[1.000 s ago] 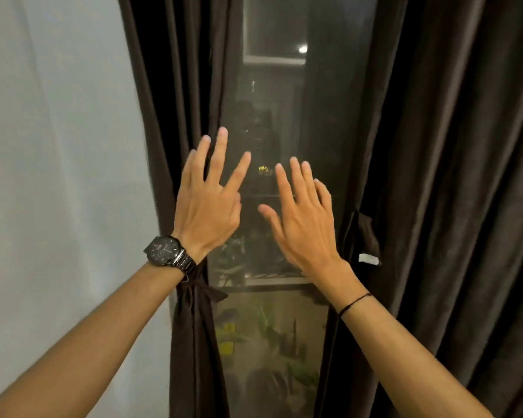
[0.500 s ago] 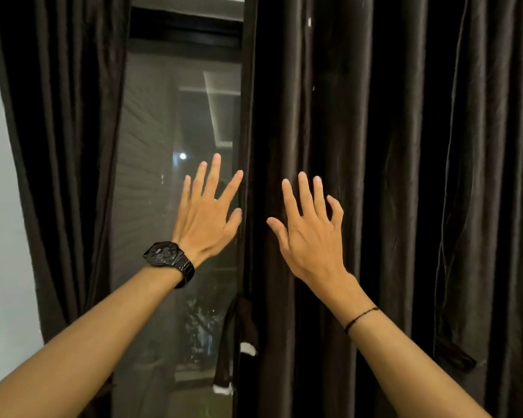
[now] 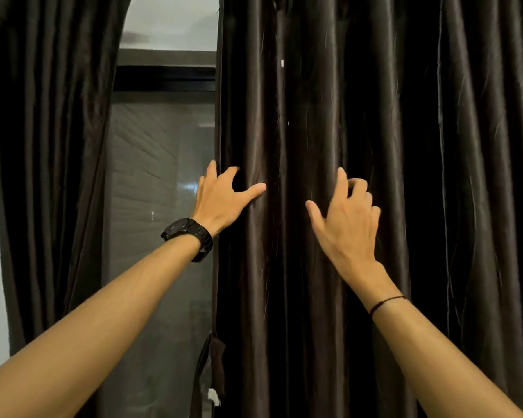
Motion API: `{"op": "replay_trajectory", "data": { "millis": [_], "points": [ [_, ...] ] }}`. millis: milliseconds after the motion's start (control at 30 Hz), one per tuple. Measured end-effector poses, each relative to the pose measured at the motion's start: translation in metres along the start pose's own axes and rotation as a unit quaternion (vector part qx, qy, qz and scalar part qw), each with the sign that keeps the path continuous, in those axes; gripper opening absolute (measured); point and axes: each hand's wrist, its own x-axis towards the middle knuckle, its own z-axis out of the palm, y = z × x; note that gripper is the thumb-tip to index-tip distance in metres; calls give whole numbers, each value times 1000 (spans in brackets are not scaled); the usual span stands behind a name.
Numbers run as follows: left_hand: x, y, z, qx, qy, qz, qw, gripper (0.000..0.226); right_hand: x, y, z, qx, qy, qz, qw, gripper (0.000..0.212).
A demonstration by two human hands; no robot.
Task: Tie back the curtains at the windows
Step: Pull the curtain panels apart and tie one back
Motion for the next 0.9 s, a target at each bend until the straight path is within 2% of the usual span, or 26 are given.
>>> {"op": "replay_trajectory", "data": {
  "millis": [133,267,367,433,500,567,633,767,900],
  "points": [
    [21,-5,-5,-13,49,18,999,70,25,-12,10,125,21,-6,992,61],
    [38,-23,-14,-20,92,47,994,41,45,-38,24,201,37,13,979,16],
    [44,-36,-27,-5,121,71,990,29,51,-75,33,221,-2,11,975,15],
    [46,-44,-40,-13,129,89,988,23,49,-112,33,239,-27,-37,970,18],
    [44,-52,-55,-18,138,103,985,18,50,-153,35,262,-56,-87,959,11],
    [41,-62,-68,-11,154,100,983,15,50,-195,38,288,-71,-135,945,4],
    [37,-77,-81,-13,177,80,981,14,47,-226,40,306,-83,-172,933,8],
    [30,-102,-94,-30,165,68,984,21,51,-215,41,294,-89,-193,932,15],
    [27,-102,-81,-82,125,85,985,24,43,-159,28,260,-33,-106,959,20]
  ]
}}
